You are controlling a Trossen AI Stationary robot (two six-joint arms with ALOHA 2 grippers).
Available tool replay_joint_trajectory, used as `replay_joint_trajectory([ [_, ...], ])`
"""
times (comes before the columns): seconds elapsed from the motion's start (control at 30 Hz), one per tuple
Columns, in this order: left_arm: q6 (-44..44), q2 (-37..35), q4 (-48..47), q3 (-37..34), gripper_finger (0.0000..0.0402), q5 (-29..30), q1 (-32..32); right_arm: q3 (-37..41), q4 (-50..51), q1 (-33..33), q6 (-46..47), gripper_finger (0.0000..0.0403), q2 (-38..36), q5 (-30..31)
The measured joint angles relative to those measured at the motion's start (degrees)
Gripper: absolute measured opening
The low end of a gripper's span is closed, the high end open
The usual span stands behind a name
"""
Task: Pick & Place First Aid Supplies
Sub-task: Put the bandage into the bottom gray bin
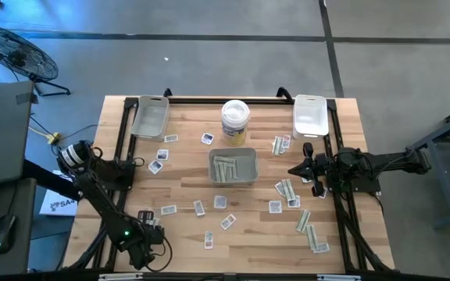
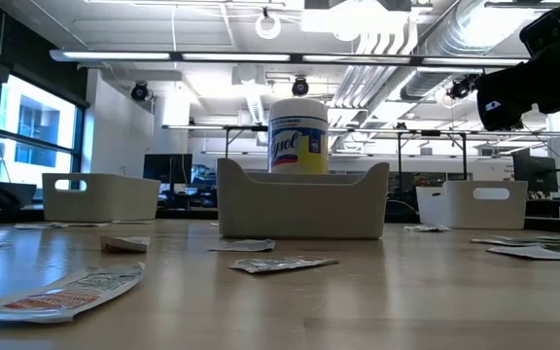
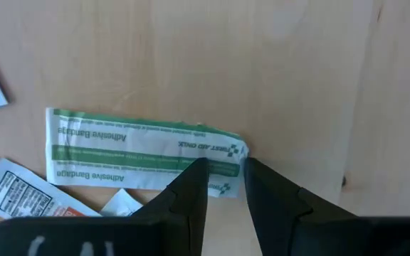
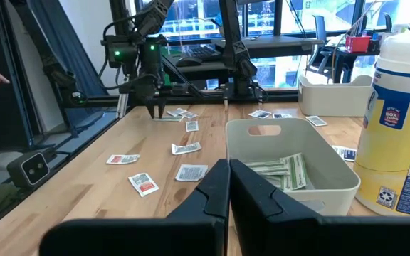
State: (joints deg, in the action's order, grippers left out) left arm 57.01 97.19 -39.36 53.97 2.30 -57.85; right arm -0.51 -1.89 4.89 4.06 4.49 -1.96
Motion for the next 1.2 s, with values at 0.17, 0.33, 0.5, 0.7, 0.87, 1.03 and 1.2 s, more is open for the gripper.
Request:
replay_joint_trajectory([
  [0.17,-0.22,0.29,-0.23,-0.59,0.0079,1.62,-0.06,0.00,0.00,-0.02,-0.01,0.0005,-0.02,0.00],
  [0.33,-1.87,1.57,-0.40,-0.67,0.0017,2.47,-0.04,0.00,0.00,-0.02,0.01,0.0005,0.00,0.02],
  [0.5,-2.59,1.89,-1.53,0.90,0.0011,3.88,-0.02,0.00,0.00,0.00,0.00,0.0005,-0.01,0.00],
  [0.7,-14.32,2.36,-6.32,8.64,0.0003,13.90,2.11,0.00,0.00,-0.02,0.01,0.0005,-0.02,0.01],
  [0.87,-26.00,2.19,-9.09,16.68,0.0004,23.65,7.14,0.00,0.00,0.00,-0.01,0.0005,-0.02,0.00],
  [1.03,-36.23,2.12,-8.57,24.62,0.0005,27.02,15.12,0.00,0.00,-0.02,0.00,0.0005,-0.02,0.02],
  [1.2,-37.61,2.07,-8.58,27.81,0.0005,26.53,25.37,0.00,0.00,0.00,0.00,0.0005,-0.02,0.02],
])
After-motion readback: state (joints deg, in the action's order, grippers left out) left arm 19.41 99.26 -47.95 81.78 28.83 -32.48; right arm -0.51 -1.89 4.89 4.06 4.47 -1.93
